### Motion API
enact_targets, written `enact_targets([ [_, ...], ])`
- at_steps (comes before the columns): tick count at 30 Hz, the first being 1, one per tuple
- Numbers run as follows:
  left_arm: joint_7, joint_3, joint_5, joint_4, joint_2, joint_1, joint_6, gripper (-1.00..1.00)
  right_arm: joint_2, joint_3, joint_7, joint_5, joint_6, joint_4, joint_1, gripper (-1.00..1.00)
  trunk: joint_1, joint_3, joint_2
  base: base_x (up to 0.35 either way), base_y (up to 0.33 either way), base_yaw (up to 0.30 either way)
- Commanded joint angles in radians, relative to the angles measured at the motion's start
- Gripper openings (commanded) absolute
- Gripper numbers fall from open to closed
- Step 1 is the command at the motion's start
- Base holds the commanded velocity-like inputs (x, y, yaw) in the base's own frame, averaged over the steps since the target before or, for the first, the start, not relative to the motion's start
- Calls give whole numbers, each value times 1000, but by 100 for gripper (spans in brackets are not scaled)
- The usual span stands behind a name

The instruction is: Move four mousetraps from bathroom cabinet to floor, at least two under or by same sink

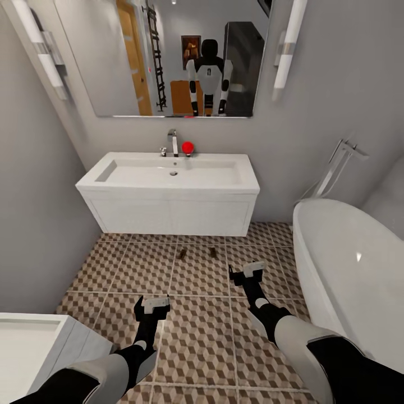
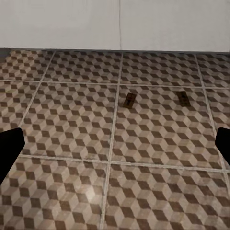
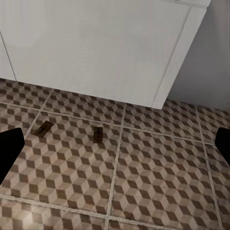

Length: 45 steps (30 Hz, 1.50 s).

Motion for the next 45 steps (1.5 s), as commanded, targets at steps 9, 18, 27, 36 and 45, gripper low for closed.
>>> enact_targets([
  [9, 0, -9, 10, 4, -1, -2, -6, 100, 1, 4, -10, 10, 0, 1, -1, 100, -34, 27, 62, 0, 0, 0],
  [18, 0, -9, 10, 4, -1, -2, -6, 100, 0, 4, -8, 10, -3, 1, 1, 100, -69, 55, 125, 0, 0, 0],
  [27, 0, -9, 10, 4, -1, -1, -6, 100, 0, 4, -7, 10, -8, 1, 5, 100, -103, 88, 188, 0, 0, 0],
  [36, 0, -9, 10, 4, 0, -1, -6, 100, 0, 4, -7, 10, -9, 1, 6, 100, -103, 102, 188, 0, 0, 0],
  [45, 0, -9, 10, 4, 1, -1, -6, 100, -1, 3, -9, 10, -10, 1, 37, 100, -103, 117, 188, 0, 0, 0],
])
